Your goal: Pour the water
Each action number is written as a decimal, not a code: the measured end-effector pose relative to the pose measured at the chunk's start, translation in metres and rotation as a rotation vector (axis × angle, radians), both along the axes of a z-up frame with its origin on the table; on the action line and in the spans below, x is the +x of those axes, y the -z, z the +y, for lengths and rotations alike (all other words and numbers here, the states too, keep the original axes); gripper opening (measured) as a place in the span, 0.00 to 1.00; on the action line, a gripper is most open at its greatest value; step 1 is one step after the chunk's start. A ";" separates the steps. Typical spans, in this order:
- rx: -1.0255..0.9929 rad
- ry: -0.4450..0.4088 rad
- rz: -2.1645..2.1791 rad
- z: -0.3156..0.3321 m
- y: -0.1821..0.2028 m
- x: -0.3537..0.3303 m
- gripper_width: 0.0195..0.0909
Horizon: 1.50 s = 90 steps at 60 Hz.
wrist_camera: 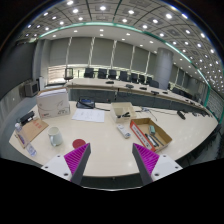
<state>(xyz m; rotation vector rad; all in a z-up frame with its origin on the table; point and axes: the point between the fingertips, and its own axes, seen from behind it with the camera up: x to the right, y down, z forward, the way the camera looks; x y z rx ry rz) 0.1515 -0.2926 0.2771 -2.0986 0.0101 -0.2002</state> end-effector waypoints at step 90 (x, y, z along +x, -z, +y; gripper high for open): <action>0.153 -0.219 0.165 0.109 0.188 -0.483 0.34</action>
